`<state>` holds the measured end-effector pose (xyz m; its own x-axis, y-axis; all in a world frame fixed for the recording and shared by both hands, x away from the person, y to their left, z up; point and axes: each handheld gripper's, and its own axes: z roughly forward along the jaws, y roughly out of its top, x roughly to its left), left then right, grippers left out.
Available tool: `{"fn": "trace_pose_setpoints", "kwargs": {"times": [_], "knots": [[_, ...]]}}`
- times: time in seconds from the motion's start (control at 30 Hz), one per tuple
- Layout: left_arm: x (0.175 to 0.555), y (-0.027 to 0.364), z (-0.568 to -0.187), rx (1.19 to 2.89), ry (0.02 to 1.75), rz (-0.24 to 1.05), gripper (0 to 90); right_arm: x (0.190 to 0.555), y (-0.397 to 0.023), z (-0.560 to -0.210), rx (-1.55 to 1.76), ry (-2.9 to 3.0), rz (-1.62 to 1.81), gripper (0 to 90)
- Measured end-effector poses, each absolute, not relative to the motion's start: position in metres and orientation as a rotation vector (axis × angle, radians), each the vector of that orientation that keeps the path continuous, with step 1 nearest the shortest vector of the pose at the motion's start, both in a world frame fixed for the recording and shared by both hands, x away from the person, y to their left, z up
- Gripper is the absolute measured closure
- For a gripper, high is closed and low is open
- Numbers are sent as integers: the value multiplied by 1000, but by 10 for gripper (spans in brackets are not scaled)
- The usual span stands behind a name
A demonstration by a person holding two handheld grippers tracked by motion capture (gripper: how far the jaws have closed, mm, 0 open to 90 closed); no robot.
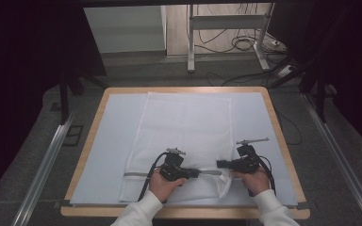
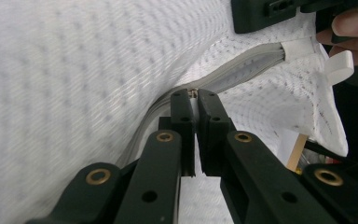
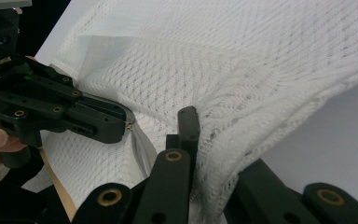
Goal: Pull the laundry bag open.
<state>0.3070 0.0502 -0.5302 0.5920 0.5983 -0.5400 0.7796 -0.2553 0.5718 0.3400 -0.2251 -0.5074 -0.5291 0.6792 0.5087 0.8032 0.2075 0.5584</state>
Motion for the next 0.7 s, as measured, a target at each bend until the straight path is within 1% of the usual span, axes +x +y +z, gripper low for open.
{"fn": "trace_pose_setpoints", "kwargs": {"times": [0.17, 0.7], "knots": [[306, 59, -528, 1934, 1113, -277, 870, 340, -226, -507, -1434, -2322, -1243, 886], [304, 71, -530, 1937, 1133, -274, 870, 340, -226, -508, -1419, -2338, -1243, 886]]}}
